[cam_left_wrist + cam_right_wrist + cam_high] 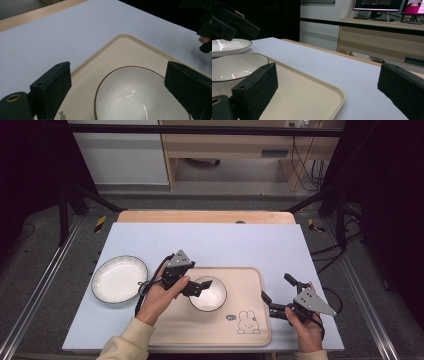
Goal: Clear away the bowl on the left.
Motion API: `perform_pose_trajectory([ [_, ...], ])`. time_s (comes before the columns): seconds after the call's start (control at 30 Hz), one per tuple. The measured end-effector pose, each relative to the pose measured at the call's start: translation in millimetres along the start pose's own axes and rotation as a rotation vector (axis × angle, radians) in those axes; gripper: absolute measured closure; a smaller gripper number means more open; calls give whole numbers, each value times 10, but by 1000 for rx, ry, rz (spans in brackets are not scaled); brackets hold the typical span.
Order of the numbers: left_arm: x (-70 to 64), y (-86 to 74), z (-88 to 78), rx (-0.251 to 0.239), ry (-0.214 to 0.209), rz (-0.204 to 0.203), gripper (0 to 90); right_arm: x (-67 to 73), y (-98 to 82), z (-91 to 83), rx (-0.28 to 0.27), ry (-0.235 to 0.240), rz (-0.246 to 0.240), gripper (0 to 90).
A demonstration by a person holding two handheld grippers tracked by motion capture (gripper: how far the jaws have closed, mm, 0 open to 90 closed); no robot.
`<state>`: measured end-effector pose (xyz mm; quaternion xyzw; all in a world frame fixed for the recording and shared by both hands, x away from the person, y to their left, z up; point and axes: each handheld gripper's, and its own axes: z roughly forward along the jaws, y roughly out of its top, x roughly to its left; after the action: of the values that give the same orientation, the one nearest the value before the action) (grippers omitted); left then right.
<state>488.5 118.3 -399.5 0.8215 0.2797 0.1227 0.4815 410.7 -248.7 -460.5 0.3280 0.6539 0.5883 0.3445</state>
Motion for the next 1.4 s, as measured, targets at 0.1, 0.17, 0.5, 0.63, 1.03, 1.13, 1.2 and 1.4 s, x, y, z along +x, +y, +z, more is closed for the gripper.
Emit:
perform_pose_trajectory([
  [0.1, -20, 13, -45, -23, -14, 14, 71, -7, -3, -1, 0, 1, -6, 32],
  [0.17, -23, 16, -75, -41, -24, 20, 70, -9, -8, -4, 0, -1, 2, 32],
  [0.5, -14, -75, -220, -118, -46, 61, 52, -2, -7, 2, 2, -1, -1, 30],
  [0.63, -24, -109, -269, -144, -52, 81, 51, -2, -7, 0, 5, -4, 4, 29],
  [1.03, -46, -200, -366, -181, -61, 107, 46, -6, -7, 1, 2, -12, 12, 26],
  [1.13, -42, -231, -401, -186, -62, 113, 46, -5, -7, 2, 3, -11, 11, 26],
  [1.2, -37, -250, -423, -186, -61, 120, 46, -4, -7, 2, 3, -12, 11, 26],
  [1.4, 1, -333, -494, -196, -52, 120, 46, -2, -8, 3, 7, -12, 9, 26],
])
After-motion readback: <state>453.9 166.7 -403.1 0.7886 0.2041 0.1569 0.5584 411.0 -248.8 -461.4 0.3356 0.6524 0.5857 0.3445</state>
